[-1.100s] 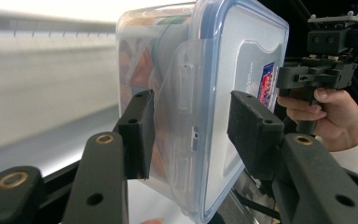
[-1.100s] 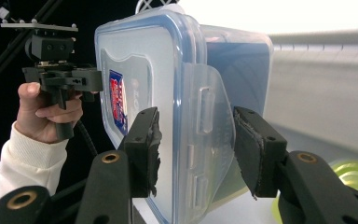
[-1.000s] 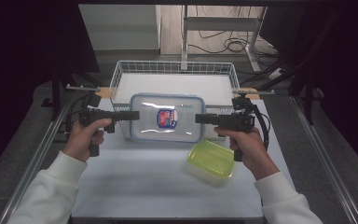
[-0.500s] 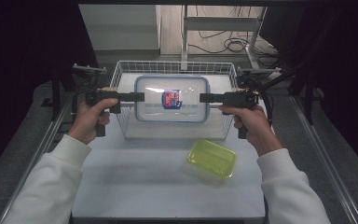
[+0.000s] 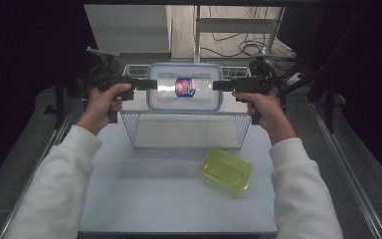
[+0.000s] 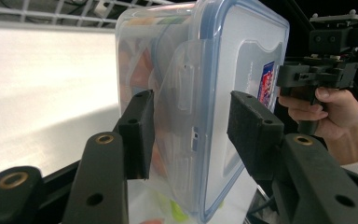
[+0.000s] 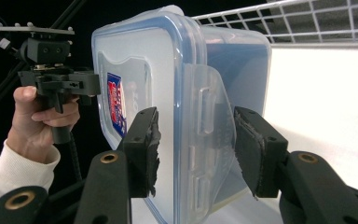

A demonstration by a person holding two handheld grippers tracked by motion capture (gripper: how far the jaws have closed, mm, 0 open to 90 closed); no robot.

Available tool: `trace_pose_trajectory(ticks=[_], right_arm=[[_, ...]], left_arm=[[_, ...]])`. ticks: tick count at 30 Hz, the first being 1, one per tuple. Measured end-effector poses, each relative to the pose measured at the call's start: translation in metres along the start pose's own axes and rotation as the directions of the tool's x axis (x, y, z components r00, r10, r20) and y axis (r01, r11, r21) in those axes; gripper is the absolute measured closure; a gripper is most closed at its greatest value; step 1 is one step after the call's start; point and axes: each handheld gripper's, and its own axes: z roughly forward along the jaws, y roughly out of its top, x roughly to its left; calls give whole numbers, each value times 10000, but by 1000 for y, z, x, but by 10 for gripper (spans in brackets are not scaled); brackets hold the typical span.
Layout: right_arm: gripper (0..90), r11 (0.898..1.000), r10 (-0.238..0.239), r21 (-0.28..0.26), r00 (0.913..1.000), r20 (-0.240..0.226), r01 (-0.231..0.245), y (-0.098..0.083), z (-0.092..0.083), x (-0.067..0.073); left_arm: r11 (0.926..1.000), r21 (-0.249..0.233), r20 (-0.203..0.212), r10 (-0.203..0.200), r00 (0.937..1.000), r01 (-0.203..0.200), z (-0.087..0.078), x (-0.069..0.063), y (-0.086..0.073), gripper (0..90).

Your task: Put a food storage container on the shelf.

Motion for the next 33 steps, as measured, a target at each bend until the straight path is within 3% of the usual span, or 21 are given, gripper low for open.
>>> trace_pose_trajectory(ticks=[6, 7, 14, 18, 21, 27, 29, 33], right_arm=[[516, 9998, 174, 15, 9998, 124, -174, 9, 7, -13], [515, 9993, 343, 113, 9994, 98, -344, 10, 9, -20], [513, 9971, 756, -25, 9971, -85, -757, 10, 10, -30], [500, 9939, 1095, -156, 9940, 55, -1094, 12, 14, -33], [495, 9909, 1332, -211, 9910, 141, -1329, 13, 16, -35], [472, 9843, 1758, -212, 9836, 411, -1751, 15, 19, -36], [468, 9787, 2040, -339, 9775, 540, -2024, 16, 21, -38], [457, 9730, 2297, -416, 9699, 809, -2270, 16, 23, -38]], left_arm=[[9997, 17, 56, -228, 9997, 228, 13, 14, 6, 522], [9995, -73, 61, -298, 9995, 298, 15, 16, 7, 522], [9983, -83, 43, -575, 9983, 575, 19, 18, 10, 524], [9934, -182, 89, -1134, 9935, 1136, 22, 24, 12, 522], [9864, -181, 241, -1631, 9863, 1636, 24, 29, 14, 527], [9788, -190, 168, -2037, 9789, 2040, 29, 33, 18, 516], [9725, -241, 159, -2312, 9728, 2315, 32, 36, 20, 511], [9668, -318, 94, -2533, 9673, 2535, 36, 39, 20, 499]])
